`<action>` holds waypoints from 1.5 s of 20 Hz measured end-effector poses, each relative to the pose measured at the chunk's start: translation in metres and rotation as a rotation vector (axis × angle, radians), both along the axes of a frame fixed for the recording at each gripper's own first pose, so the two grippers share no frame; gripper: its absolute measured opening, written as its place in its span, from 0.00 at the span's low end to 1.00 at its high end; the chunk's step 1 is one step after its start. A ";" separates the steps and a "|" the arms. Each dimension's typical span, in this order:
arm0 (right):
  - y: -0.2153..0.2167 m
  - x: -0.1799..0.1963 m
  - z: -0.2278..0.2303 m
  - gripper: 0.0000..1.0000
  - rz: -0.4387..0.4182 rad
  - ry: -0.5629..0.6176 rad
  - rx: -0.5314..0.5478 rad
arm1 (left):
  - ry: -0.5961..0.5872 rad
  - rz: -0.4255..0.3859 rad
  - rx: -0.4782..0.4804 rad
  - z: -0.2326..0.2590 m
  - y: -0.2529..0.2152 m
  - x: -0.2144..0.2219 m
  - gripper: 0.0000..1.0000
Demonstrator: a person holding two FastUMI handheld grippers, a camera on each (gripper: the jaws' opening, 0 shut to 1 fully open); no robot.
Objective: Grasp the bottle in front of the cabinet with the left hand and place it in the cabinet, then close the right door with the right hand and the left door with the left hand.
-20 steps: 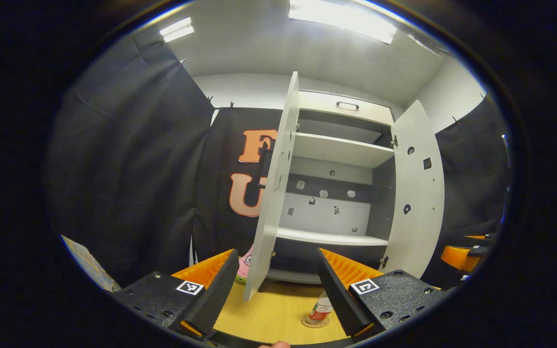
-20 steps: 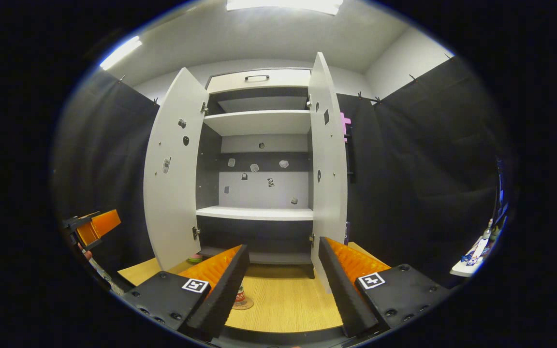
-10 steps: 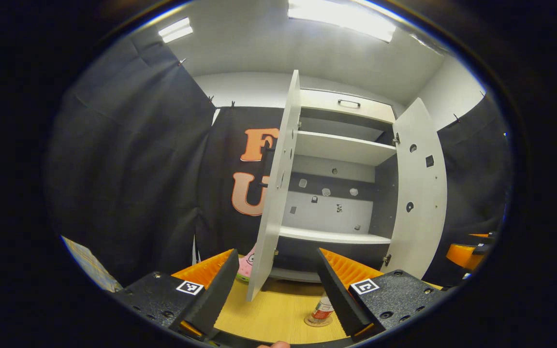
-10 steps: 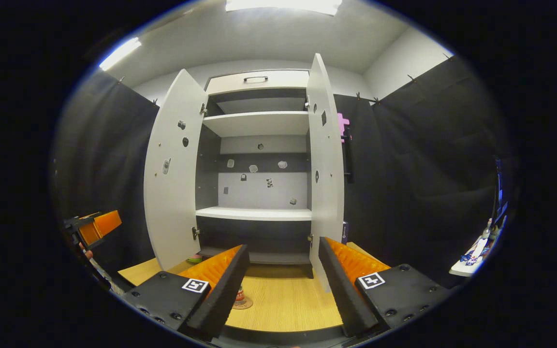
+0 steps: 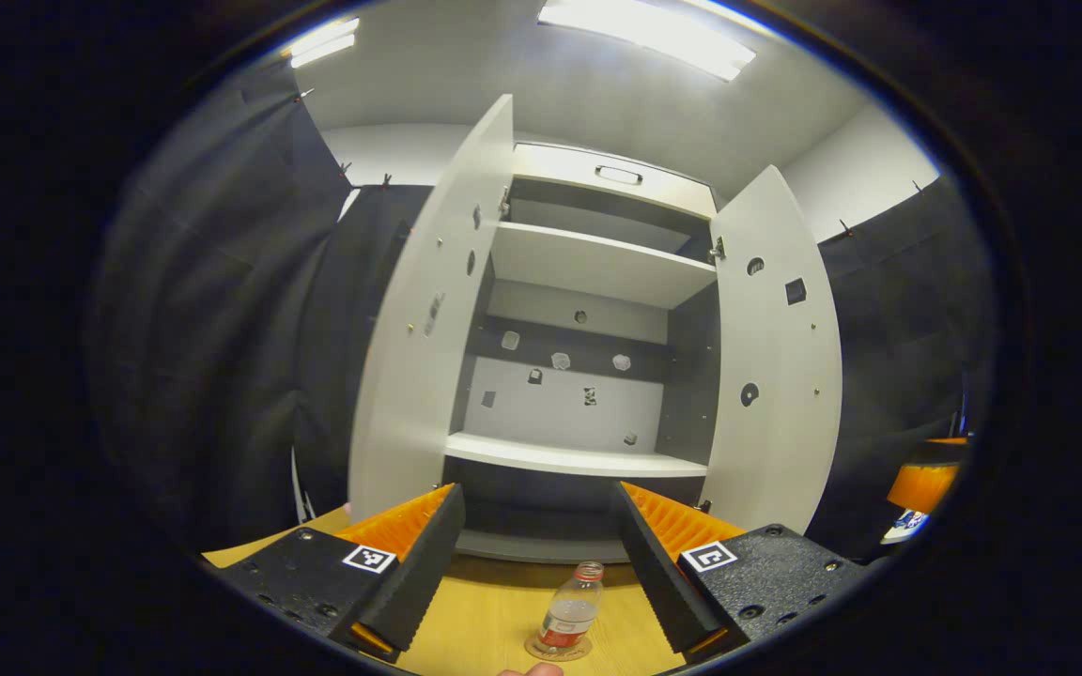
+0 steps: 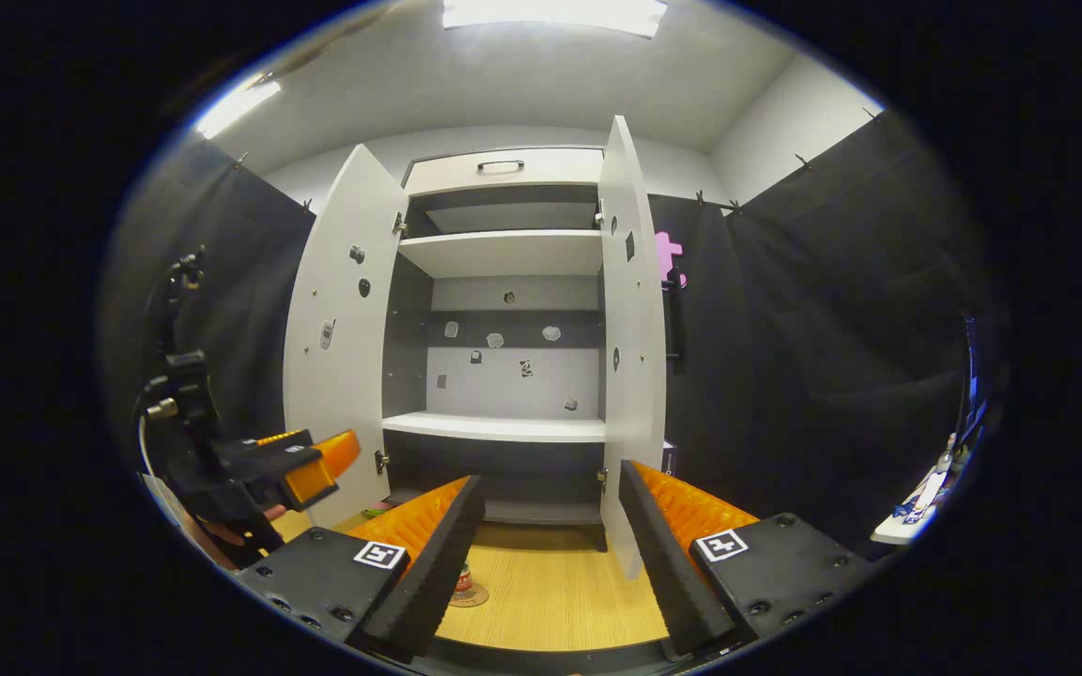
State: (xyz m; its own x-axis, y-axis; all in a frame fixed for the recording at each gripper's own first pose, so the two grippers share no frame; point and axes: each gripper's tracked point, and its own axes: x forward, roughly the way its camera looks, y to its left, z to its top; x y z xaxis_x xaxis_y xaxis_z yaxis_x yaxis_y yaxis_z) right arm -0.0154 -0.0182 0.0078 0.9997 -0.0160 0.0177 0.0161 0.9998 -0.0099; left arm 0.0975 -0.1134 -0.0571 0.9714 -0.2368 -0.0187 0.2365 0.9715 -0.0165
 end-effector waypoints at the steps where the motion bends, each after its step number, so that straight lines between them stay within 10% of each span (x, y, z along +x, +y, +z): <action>1: -0.004 0.000 -0.002 0.96 -0.013 0.012 -0.003 | 0.006 -0.024 -0.006 -0.014 -0.013 0.011 0.95; 10: -0.038 -0.015 -0.023 0.96 -0.162 0.142 -0.018 | 0.070 -0.050 0.158 -0.169 -0.057 0.071 0.95; 18: -0.021 -0.003 -0.037 0.96 -0.098 0.212 -0.010 | 0.190 -0.005 0.169 -0.259 -0.042 0.045 0.95; 23: -0.016 0.018 -0.042 0.96 0.031 0.210 -0.016 | 0.294 -0.016 0.180 -0.258 -0.041 0.028 0.68; 30: -0.052 0.053 -0.058 0.96 0.194 0.203 0.046 | 0.275 0.063 0.073 -0.112 -0.039 -0.005 0.67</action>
